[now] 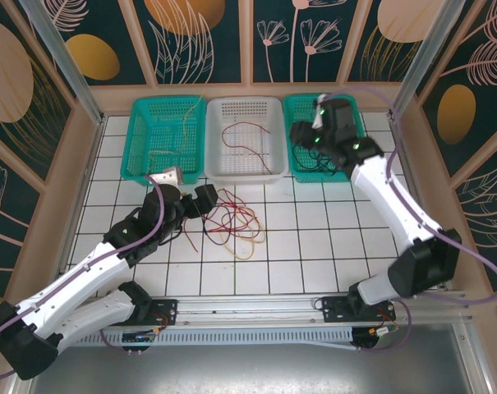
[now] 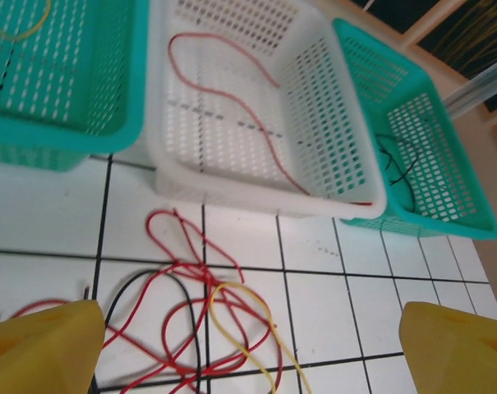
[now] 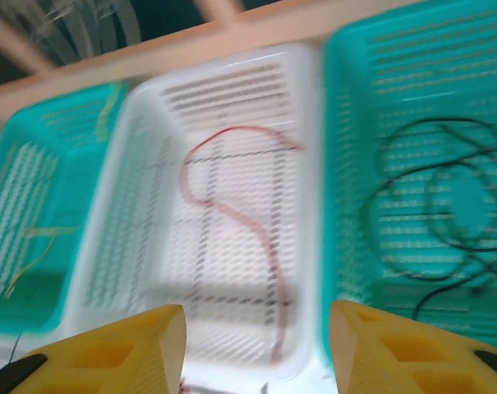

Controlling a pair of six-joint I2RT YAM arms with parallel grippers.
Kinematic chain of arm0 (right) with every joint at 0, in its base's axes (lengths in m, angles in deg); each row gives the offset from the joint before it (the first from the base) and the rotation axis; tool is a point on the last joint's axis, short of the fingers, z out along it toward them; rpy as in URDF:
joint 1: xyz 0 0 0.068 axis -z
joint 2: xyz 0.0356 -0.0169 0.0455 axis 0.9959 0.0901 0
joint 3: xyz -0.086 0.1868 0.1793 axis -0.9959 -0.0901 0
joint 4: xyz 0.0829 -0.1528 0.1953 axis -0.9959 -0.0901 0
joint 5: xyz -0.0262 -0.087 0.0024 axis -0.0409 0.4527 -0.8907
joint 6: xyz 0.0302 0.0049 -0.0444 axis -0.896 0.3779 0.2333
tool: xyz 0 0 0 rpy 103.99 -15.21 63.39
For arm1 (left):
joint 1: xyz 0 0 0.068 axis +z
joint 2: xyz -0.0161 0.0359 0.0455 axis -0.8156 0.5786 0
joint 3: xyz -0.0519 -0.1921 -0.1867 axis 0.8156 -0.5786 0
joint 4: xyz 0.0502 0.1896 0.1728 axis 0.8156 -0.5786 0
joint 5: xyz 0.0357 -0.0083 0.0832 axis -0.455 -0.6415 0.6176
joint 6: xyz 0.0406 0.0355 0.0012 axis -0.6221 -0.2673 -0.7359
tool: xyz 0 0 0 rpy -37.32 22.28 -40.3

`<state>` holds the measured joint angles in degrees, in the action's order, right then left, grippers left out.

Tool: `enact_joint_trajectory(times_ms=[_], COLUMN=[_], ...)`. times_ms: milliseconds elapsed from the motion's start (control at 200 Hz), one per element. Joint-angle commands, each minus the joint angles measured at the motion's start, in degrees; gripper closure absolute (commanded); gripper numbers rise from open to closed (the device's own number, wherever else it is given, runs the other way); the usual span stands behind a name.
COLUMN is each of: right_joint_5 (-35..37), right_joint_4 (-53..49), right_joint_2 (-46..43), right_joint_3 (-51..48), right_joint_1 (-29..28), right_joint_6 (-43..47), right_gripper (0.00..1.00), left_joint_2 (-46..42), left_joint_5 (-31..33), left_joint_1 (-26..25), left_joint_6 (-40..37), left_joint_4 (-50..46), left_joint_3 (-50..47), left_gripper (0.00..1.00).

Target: Untangle the cables

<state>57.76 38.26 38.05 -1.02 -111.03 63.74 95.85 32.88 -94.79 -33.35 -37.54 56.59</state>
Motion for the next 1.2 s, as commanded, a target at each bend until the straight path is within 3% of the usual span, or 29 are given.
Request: enact_joint_trajectory(times_ms=[0, 190, 506, 681, 826, 946, 1051, 1191], right_joint_5=[1.98, 1.98, 4.31, 5.93, 5.8, 5.5, 6.55, 8.87], right_joint_4=[5.3, 10.11, 10.55, 9.61, 11.63, 11.21, 10.55, 12.05], right_joint_2=[-4.26, -3.27, 8.71, 12.46, 11.51, 12.23, 12.0, 9.43], right_joint_3=[-6.72, -15.16, -14.6, -14.27, -15.8, -14.75, -13.2, -15.31], right_joint_1=[-7.67, -17.77, -29.47, -30.14, -30.15, -30.23, -30.56, -30.6], right_joint_6=[1.21, -5.77, -5.27, -7.6, -9.12, -10.03, -10.55, -12.27], right_gripper=[0.51, 0.52, 0.55, 0.59, 0.59, 0.6, 0.6, 0.6], left_joint_2=[-1.1, -0.17, -2.25, -1.37, 1.82, 3.35, 6.92, 12.96], left_joint_5=[-1.66, -3.36, -13.66, -17.97, -18.52, -18.86, -21.55, -24.27], left_joint_1=[1.01, 2.96, 7.22, 8.15, 8.28, 8.24, 8.25, 8.24], left_joint_6=[5.31, 10.9, 21.23, 25.82, 25.07, 26.05, 28.42, 27.85], left_joint_4=[-3.27, -7.69, -4.16, 1.06, 0.95, 4.51, 10.71, 15.26], left_joint_3=[-1.9, -4.99, -16.03, -20.7, -19.61, -19.94, -21.12, -19.21], left_gripper=[0.11, 0.21, 0.42, 0.51, 0.55, 0.54, 0.47, 0.47])
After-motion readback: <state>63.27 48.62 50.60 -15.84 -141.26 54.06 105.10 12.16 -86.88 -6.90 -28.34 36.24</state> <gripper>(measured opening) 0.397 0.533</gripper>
